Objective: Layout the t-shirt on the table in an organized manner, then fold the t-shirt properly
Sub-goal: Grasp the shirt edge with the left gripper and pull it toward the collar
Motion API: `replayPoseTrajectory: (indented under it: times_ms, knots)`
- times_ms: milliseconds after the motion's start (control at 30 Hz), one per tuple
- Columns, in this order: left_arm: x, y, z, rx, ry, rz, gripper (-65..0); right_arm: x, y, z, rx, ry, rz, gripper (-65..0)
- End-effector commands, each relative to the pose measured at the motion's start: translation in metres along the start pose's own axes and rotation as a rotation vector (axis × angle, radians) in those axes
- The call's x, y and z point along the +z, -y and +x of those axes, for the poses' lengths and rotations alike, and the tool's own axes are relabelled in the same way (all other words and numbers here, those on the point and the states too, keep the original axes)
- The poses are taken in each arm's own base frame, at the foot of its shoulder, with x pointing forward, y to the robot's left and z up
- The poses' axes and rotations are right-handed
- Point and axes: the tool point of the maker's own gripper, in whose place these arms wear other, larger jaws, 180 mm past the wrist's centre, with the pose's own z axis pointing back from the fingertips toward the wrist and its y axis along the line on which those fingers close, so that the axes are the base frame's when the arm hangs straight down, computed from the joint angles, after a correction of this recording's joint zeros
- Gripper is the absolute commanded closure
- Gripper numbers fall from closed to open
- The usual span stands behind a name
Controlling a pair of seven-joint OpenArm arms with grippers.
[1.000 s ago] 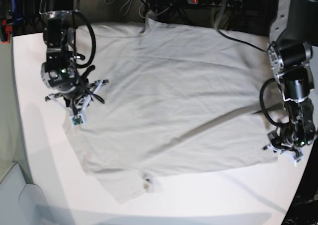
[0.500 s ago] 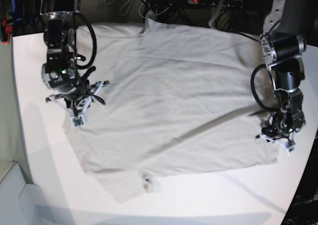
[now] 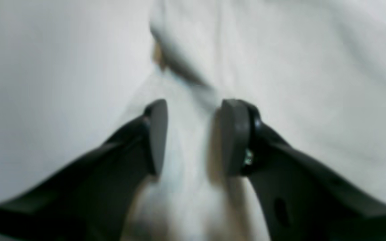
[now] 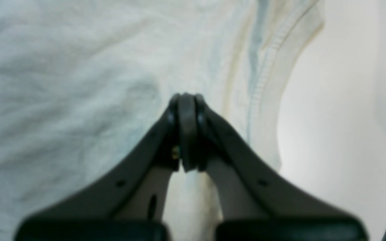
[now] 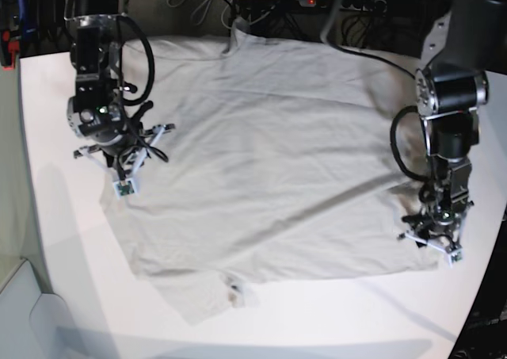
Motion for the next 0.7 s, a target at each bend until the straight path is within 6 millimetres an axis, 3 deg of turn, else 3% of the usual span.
replayPoseTrajectory:
  times_ms: [0, 133, 267, 400, 667]
  knots:
    - [0.008, -0.008, 0.069, 0.038, 0.143, 0.007, -25.8, 0.004, 0.007, 0.017, 0.004, 0.055, -0.019, 0.0]
    - [0.024, -0.037, 0.096, 0.122, 0.128, 0.034, -25.8, 0.004, 0.007, 0.018, 0.004, 0.056, -0.019, 0.0]
    - [0.033, -0.064, 0.072, 0.217, 0.017, 0.054, -25.8, 0.004, 0.007, 0.016, 0.004, 0.053, -0.018, 0.0]
    - [0.058, -0.086, 0.051, 0.252, -0.053, 0.073, -25.7, 0.004, 0.007, 0.022, 0.009, 0.064, -0.017, 0.0]
    - [0.126, -0.061, 0.016, 0.235, -0.104, -0.082, -25.7, -0.001, 0.01, 0.04, 0.005, 0.088, -0.02, 0.0]
